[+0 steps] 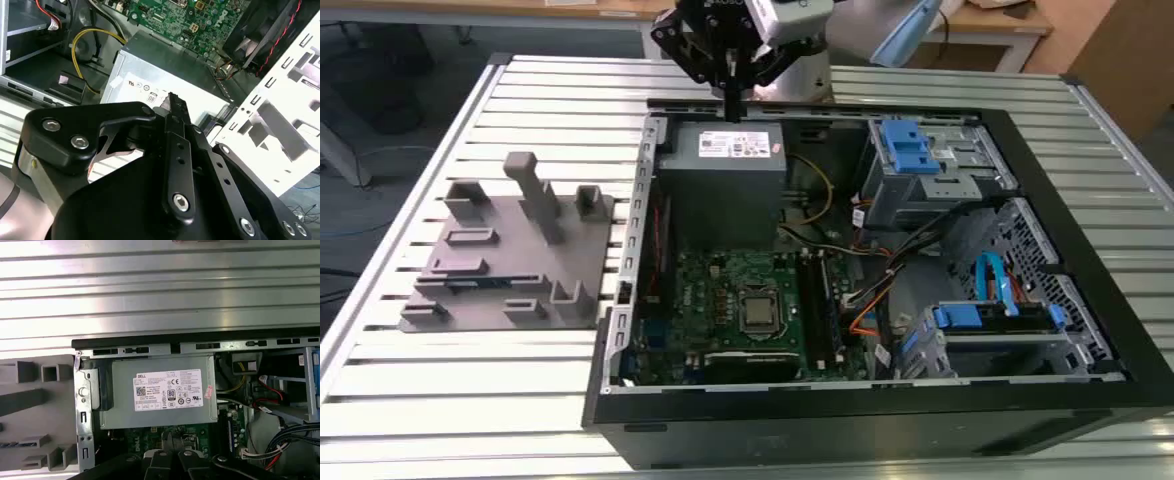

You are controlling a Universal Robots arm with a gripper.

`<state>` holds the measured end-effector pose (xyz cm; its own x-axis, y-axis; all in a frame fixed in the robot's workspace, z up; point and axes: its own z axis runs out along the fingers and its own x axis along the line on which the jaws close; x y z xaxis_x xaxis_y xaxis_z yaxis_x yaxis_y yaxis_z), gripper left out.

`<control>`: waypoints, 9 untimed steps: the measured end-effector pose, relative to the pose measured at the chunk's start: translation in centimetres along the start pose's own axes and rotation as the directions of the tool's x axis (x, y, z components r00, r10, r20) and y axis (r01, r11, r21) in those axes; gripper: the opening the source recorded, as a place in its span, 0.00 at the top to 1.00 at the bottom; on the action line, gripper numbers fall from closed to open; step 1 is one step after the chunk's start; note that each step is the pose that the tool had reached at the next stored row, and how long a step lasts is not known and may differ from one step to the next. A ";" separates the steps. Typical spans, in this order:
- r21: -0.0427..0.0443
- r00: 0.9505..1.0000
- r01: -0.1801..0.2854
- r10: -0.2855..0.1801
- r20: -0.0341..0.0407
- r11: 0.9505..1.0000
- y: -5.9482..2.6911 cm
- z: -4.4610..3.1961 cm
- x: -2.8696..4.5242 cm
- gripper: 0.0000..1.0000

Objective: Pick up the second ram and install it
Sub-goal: 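Reach for the second ram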

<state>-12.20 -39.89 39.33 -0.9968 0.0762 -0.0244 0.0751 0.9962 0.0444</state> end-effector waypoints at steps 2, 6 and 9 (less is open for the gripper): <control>0.000 1.000 0.000 0.000 0.000 1.000 0.00 0.00 0.00 0.89; 0.000 1.000 0.000 0.000 0.000 1.000 -0.05 -0.02 0.67 0.89; 0.000 1.000 0.000 0.000 0.000 1.000 -0.15 -0.06 1.94 0.89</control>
<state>-14.14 -39.89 39.33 -0.9968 0.0763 -0.0249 0.0752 0.9962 0.0443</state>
